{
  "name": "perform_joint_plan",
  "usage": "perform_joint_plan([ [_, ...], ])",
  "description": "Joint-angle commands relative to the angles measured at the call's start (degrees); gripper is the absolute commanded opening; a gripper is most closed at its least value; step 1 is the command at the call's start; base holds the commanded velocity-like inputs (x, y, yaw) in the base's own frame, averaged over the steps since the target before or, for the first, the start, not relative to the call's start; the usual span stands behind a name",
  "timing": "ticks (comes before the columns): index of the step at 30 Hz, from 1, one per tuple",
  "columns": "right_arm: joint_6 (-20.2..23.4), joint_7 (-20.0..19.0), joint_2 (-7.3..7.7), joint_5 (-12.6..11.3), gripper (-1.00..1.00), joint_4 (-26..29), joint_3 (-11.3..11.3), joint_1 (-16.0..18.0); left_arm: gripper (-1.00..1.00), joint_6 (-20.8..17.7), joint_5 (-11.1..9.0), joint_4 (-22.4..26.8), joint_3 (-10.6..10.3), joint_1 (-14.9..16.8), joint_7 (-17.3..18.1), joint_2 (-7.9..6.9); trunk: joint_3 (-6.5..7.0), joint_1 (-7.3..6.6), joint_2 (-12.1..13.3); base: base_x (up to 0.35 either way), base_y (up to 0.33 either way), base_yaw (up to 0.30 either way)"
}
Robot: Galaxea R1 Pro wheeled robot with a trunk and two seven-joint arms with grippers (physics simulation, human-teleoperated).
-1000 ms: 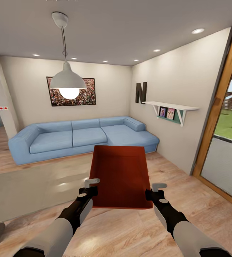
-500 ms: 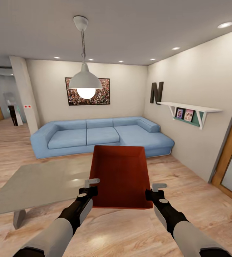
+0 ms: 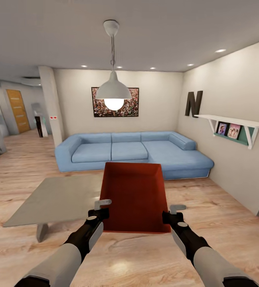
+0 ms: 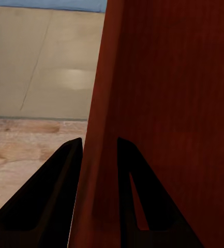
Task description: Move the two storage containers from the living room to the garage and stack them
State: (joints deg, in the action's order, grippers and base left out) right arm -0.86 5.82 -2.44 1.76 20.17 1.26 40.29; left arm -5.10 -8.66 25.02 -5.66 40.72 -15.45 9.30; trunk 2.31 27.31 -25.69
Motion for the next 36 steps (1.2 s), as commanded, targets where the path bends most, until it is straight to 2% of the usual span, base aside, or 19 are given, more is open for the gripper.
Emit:
perform_joint_plan([
  [1,-0.11,0.34,0.24,0.61,-1.0,4.08,-0.99,0.05,-1.0,-0.34,-1.01,-0.06,-0.58,-0.03,-0.64,-1.39,-0.03,0.02,-0.05,0.0,0.0,0.267],
  [36,-0.02,0.34,0.24,0.53,-1.0,4.08,-0.99,0.05,-1.0,-0.34,-1.01,-0.06,-0.58,-0.03,-0.63,-1.39,-0.03,0.02,-0.05,0.0,0.0,0.269],
])
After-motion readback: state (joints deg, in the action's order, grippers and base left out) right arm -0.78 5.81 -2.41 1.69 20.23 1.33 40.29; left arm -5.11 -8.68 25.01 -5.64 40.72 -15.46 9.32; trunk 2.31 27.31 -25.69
